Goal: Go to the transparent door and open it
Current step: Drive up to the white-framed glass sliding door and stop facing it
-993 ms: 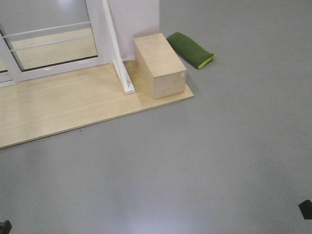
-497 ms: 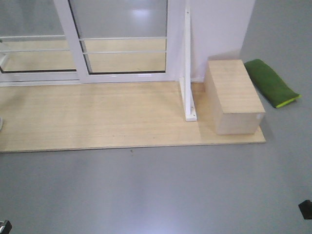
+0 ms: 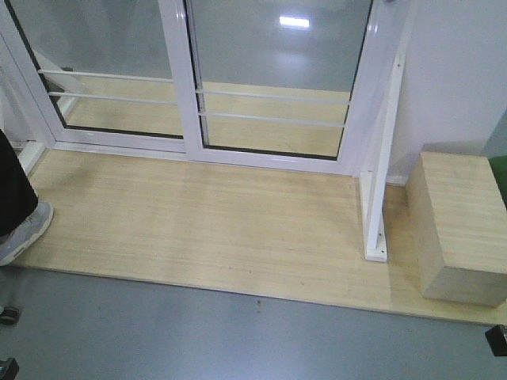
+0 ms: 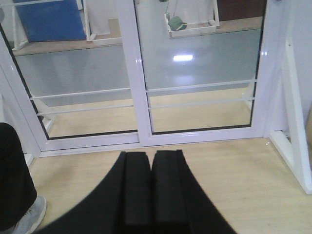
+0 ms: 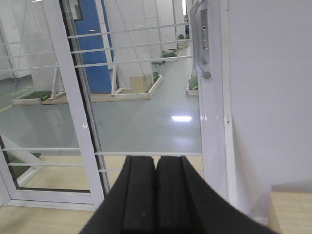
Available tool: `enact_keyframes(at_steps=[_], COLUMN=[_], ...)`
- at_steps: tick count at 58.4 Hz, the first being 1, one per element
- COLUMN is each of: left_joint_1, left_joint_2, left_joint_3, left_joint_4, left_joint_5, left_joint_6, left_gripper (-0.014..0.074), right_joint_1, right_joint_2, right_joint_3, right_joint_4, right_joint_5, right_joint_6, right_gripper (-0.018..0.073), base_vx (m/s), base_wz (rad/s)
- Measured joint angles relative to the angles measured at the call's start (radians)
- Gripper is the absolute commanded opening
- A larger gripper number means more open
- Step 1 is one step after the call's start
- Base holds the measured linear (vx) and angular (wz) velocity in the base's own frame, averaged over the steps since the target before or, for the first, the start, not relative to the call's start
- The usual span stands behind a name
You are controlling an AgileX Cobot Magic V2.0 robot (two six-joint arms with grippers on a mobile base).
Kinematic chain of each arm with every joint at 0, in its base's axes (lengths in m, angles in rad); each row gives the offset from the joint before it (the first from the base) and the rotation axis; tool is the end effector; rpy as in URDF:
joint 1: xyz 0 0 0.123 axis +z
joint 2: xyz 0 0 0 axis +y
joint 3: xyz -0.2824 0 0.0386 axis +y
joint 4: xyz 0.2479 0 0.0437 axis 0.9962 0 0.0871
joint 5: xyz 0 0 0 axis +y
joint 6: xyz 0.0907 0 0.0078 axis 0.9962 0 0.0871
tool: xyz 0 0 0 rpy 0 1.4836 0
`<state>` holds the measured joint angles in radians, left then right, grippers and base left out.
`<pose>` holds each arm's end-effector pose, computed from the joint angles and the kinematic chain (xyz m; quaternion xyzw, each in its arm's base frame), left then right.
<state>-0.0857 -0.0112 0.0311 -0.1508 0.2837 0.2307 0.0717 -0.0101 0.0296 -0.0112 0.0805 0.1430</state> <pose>0.0542 -0.0085 0.1778 0.0798 0.7742 -0.0163 0.6277 0.0568 0.0040 0.1963 0.0217 0.7113 0.0711 0.6990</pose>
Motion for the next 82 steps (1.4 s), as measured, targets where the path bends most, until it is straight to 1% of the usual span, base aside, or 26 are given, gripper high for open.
enact_keyframes(at_steps=[27,59,82], left_joint_1=[0.000,0.000,0.000], left_joint_2=[0.000,0.000,0.000], left_joint_3=[0.000,0.000,0.000], left_joint_4=[0.000,0.000,0.000], left_joint_5=[0.000,0.000,0.000], left_joint_6=[0.000,0.000,0.000], left_gripper=[0.0003,0.0003,0.0003], right_joint_1=[0.000,0.000,0.000], right_joint_2=[0.000,0.000,0.000], right_joint_3=[0.000,0.000,0.000], right_joint_4=[0.000,0.000,0.000], right_joint_5=[0.000,0.000,0.000], right_joint_6=[0.000,0.000,0.000], right_gripper=[-0.0004,-0.0004,-0.0004], base_vx=[0.48,0.43,0.25], base_wz=[0.07,-0.16,-0.14])
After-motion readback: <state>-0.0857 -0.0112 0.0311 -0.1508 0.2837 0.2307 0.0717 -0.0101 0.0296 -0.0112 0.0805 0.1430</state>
